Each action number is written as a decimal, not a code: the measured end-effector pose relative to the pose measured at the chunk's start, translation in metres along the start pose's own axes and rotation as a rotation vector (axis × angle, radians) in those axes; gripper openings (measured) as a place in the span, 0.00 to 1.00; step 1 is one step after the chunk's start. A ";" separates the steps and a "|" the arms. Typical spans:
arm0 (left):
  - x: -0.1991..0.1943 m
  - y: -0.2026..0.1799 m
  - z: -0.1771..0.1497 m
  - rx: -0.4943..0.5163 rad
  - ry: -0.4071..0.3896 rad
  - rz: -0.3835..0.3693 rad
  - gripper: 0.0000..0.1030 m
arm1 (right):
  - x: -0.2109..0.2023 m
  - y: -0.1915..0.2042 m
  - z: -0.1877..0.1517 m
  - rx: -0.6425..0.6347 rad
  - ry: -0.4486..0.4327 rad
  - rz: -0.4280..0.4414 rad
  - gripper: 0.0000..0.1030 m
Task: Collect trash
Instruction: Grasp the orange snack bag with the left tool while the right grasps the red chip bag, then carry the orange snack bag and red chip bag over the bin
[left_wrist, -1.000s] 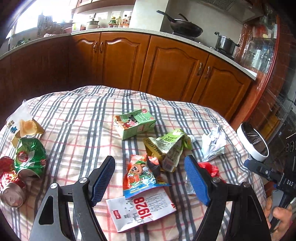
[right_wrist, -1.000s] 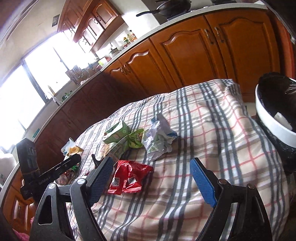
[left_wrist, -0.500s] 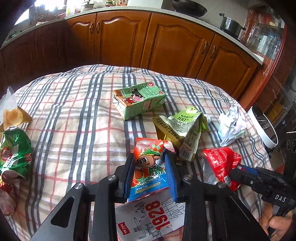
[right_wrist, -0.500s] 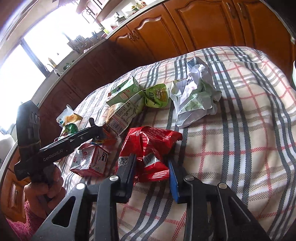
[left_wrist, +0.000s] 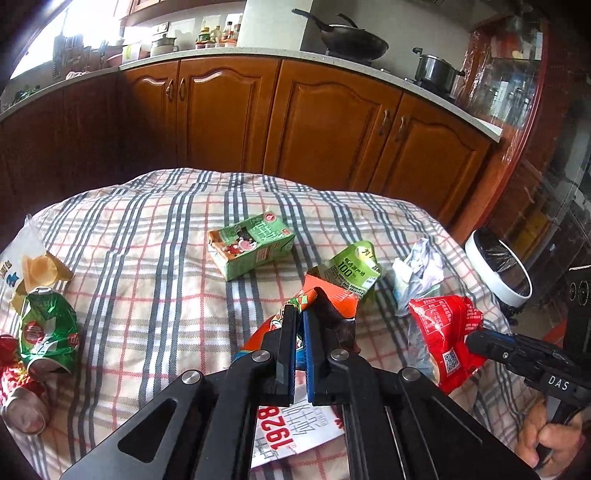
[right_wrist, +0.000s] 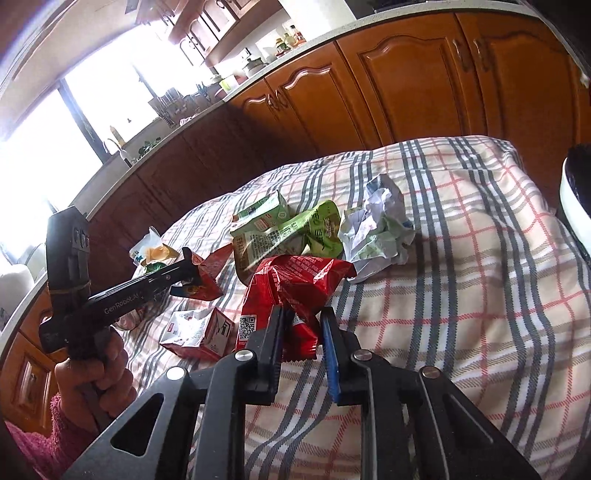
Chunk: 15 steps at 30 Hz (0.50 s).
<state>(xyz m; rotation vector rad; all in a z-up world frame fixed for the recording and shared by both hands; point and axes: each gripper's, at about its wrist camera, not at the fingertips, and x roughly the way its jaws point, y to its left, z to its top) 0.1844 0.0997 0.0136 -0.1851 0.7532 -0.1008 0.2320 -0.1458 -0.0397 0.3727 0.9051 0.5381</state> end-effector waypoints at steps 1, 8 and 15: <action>-0.004 -0.004 0.001 0.007 -0.011 -0.008 0.02 | -0.006 -0.003 0.001 0.006 -0.010 -0.001 0.19; -0.014 -0.038 0.006 0.063 -0.041 -0.080 0.02 | -0.045 -0.030 0.000 0.054 -0.077 -0.049 0.19; -0.018 -0.069 0.013 0.111 -0.060 -0.161 0.02 | -0.086 -0.058 -0.003 0.103 -0.148 -0.099 0.19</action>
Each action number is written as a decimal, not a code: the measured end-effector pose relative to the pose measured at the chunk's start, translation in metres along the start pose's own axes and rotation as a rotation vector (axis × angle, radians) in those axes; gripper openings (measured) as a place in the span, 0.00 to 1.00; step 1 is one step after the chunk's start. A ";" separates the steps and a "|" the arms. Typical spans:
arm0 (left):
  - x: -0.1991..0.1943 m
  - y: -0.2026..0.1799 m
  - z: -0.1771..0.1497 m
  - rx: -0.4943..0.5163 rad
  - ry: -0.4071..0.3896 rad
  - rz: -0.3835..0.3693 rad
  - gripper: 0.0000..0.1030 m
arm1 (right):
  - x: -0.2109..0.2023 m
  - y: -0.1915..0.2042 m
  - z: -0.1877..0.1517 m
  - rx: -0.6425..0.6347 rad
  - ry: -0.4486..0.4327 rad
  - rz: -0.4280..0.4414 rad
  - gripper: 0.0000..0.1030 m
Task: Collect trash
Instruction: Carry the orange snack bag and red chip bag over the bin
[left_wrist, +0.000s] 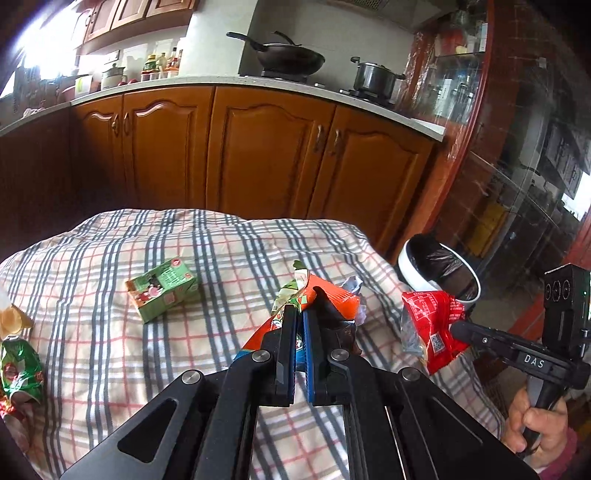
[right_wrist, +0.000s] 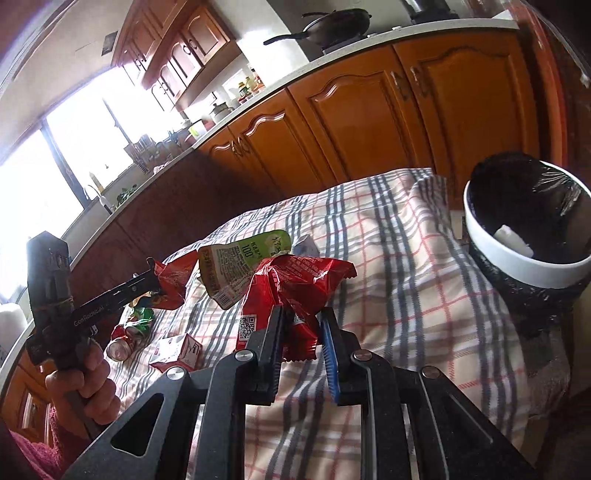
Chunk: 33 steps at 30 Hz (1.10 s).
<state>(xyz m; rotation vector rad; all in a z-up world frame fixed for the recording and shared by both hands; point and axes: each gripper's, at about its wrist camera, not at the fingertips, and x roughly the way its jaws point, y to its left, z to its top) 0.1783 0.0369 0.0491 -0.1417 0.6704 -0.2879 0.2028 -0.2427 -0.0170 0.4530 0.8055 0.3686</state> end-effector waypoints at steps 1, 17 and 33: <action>0.001 -0.004 0.002 0.005 -0.004 -0.015 0.02 | -0.005 -0.004 0.001 0.005 -0.010 -0.008 0.19; 0.050 -0.066 0.023 0.110 0.027 -0.121 0.02 | -0.053 -0.060 0.013 0.078 -0.111 -0.101 0.19; 0.151 -0.138 0.065 0.202 0.089 -0.185 0.02 | -0.078 -0.127 0.043 0.106 -0.146 -0.268 0.19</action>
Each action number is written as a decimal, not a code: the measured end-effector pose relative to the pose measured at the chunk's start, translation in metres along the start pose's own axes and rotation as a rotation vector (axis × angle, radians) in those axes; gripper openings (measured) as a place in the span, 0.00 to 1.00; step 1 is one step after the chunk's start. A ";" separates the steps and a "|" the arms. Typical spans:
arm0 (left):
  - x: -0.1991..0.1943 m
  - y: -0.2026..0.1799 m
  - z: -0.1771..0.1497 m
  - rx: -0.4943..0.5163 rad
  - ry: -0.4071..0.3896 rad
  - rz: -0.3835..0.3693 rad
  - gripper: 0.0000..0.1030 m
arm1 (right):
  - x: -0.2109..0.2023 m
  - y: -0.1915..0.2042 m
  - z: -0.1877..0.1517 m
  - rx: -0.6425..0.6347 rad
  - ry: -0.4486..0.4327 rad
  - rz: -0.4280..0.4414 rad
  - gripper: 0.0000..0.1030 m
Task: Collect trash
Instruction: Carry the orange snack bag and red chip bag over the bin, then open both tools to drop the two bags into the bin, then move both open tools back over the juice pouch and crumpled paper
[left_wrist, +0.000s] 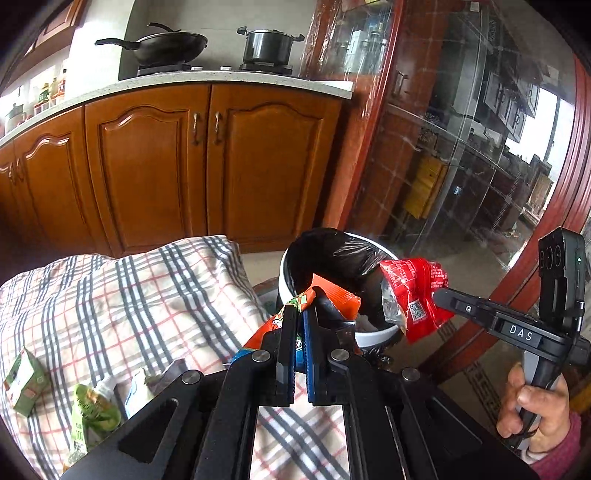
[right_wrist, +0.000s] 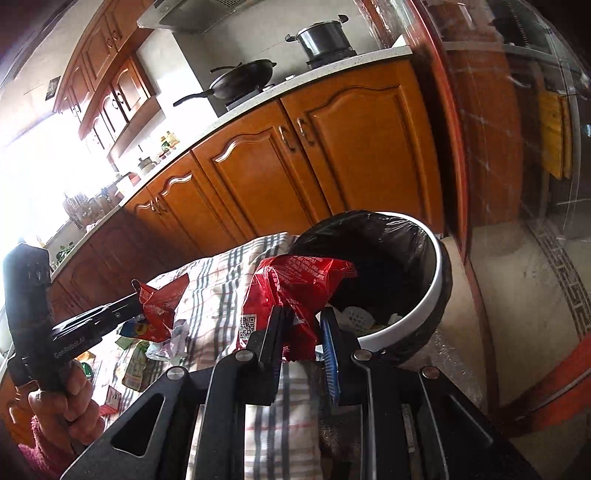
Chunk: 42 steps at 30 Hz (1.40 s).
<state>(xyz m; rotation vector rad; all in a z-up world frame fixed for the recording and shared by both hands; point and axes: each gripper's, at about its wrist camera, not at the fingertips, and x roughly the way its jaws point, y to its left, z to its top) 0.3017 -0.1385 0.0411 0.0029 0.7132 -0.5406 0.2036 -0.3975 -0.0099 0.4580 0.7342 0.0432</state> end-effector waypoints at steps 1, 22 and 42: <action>0.007 -0.001 0.005 0.000 0.003 -0.003 0.02 | 0.001 -0.003 0.003 0.001 0.000 -0.009 0.19; 0.143 -0.042 0.062 0.060 0.140 -0.002 0.03 | 0.051 -0.042 0.041 -0.050 0.098 -0.124 0.19; 0.104 -0.016 0.035 -0.062 0.093 0.010 0.49 | 0.048 -0.047 0.033 0.034 0.074 -0.055 0.51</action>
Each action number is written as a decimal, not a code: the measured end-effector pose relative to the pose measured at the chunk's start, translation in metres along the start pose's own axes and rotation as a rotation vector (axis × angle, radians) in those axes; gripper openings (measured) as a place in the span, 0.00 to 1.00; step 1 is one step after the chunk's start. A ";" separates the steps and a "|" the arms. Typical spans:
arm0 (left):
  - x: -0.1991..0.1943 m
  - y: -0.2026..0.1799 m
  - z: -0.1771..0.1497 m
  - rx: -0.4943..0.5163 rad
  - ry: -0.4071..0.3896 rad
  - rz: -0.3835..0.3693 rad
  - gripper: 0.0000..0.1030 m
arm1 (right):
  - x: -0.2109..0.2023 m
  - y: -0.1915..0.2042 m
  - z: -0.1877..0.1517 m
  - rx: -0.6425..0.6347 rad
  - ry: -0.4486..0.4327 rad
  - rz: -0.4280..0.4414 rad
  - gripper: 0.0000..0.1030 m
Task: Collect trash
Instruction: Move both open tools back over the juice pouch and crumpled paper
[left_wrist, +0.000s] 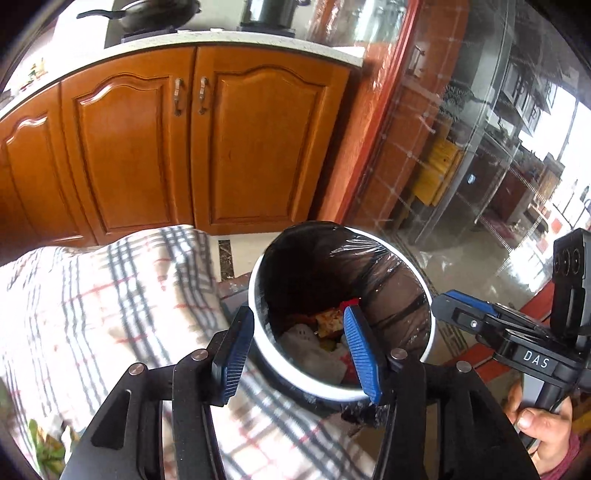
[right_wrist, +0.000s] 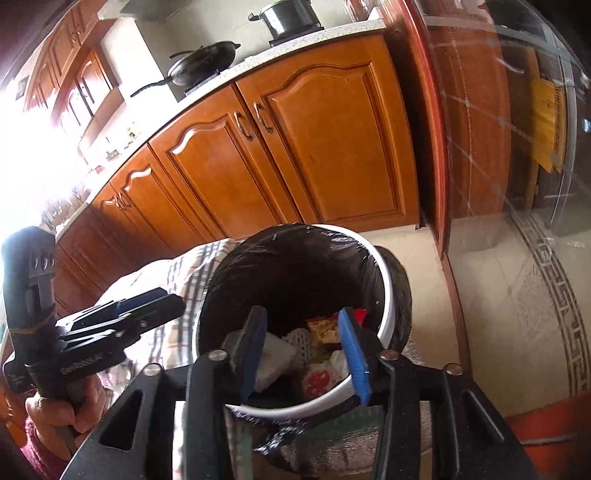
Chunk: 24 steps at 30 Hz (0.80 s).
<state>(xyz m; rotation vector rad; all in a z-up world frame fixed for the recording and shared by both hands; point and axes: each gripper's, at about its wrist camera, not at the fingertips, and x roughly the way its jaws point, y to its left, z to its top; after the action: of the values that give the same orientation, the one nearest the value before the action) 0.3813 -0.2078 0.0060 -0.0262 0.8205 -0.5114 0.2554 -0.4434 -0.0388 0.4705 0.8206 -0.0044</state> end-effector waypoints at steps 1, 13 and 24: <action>-0.008 0.004 -0.007 -0.012 -0.012 0.003 0.49 | -0.003 0.002 -0.005 0.006 -0.011 0.011 0.57; -0.114 0.066 -0.095 -0.134 -0.097 0.109 0.53 | -0.021 0.050 -0.054 0.072 -0.052 0.147 0.70; -0.186 0.108 -0.149 -0.203 -0.107 0.216 0.53 | -0.009 0.123 -0.086 -0.012 0.017 0.233 0.70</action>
<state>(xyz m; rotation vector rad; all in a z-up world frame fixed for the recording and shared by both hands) 0.2166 -0.0044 0.0082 -0.1494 0.7569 -0.2201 0.2112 -0.2996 -0.0335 0.5533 0.7786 0.2200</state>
